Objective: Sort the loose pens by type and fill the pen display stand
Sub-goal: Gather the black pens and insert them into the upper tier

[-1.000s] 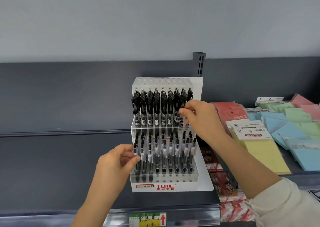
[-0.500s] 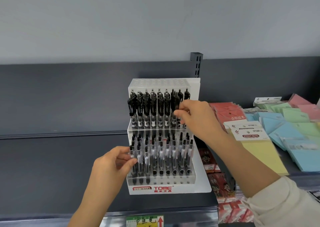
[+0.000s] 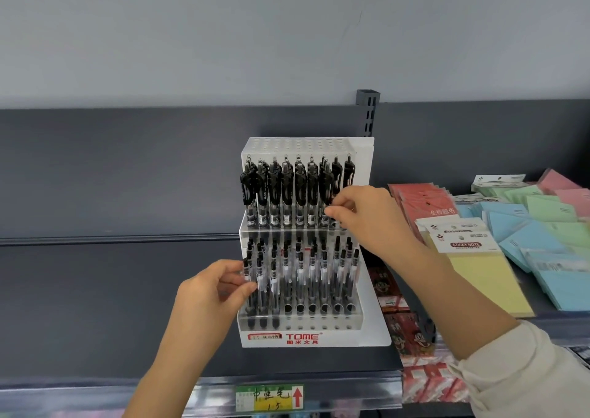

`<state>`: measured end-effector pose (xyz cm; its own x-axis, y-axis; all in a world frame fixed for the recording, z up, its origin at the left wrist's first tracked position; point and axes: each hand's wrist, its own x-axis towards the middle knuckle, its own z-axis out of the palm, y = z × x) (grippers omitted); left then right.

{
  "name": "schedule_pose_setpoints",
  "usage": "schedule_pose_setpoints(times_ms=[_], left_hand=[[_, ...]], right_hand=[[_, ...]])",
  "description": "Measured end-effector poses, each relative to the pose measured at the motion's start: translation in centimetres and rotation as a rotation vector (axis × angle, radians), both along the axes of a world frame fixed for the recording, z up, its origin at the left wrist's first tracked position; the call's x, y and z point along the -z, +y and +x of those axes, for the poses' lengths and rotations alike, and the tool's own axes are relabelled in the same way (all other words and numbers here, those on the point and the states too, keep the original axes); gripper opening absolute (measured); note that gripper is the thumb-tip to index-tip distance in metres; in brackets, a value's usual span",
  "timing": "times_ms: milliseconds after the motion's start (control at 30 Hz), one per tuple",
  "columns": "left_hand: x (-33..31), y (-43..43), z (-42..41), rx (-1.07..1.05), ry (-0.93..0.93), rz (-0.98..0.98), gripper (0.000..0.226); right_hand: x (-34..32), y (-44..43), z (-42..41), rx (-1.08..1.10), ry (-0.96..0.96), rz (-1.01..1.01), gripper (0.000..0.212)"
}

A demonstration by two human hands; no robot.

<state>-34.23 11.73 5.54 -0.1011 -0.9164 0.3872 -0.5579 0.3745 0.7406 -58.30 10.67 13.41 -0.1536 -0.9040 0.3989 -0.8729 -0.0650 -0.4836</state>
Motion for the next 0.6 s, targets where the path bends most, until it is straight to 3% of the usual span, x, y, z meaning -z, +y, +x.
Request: schedule_pose_setpoints(times_ms=[267, 467, 600], left_hand=[[0.5, 0.4, 0.0, -0.01, -0.069, 0.017, 0.037], [1.8, 0.3, -0.2, -0.026, -0.159, 0.074, 0.027], [1.8, 0.3, -0.3, -0.042, -0.207, 0.079, 0.028]], right_hand=[[2.5, 4.5, -1.6, 0.001, -0.223, -0.12, 0.01], [5.8, 6.0, -1.6, -0.064, -0.204, 0.053, 0.045], [6.0, 5.5, -1.1, -0.09, -0.259, 0.044, 0.044]])
